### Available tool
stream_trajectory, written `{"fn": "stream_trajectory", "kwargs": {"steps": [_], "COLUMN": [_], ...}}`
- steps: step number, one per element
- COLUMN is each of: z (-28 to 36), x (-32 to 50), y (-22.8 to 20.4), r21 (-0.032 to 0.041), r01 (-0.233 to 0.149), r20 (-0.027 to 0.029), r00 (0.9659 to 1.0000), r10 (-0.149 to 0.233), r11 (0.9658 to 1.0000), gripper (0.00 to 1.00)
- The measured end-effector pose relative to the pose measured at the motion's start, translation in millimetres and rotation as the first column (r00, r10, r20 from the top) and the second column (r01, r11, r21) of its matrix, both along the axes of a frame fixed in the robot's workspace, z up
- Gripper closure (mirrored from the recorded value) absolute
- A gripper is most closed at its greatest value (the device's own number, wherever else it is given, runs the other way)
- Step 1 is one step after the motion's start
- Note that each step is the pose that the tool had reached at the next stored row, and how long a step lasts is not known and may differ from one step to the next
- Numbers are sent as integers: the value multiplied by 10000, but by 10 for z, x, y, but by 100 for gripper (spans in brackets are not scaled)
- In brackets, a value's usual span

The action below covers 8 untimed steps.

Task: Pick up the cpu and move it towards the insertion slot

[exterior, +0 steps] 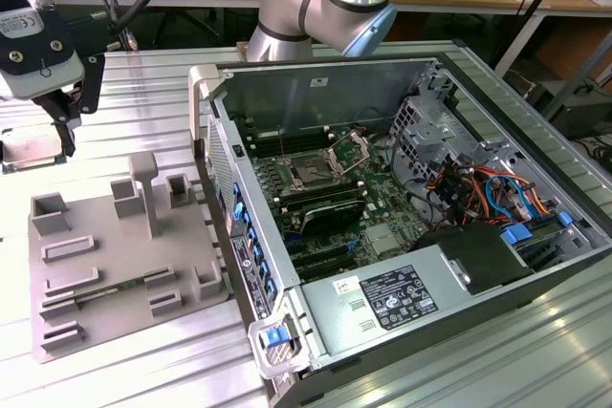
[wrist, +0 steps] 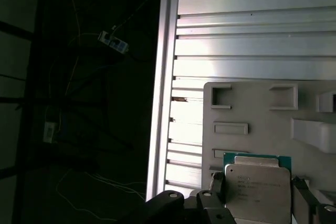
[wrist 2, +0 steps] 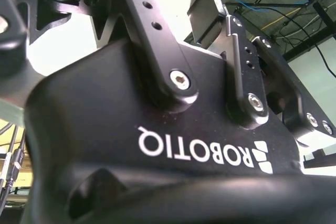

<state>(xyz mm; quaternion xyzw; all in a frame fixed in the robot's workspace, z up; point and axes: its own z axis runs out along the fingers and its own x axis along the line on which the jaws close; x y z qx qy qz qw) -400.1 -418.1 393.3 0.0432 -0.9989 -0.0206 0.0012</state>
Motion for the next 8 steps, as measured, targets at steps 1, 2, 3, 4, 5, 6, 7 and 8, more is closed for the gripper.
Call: {"fn": "stream_trajectory", "kwargs": {"steps": [1, 2, 3, 4, 5, 6, 7, 8], "z": [0, 0, 0, 0, 0, 0, 0, 0], "x": [5, 10, 15, 20, 25, 30, 37, 41], "y": [0, 0, 0, 0, 0, 0, 0, 0], "r21": [-1, -1, 0, 0, 1, 0, 0, -1], "r01": [0, 0, 0, 0, 0, 1, 1, 1], "r20": [0, 1, 0, 0, -1, -1, 0, 0], "r00": [10000, 10000, 10000, 10000, 10000, 10000, 10000, 10000], "r10": [0, 0, 0, 0, 0, -1, -1, -1], "r11": [10000, 10000, 10000, 10000, 10000, 10000, 10000, 10000], "gripper": [45, 45, 45, 45, 45, 45, 45, 45]}}
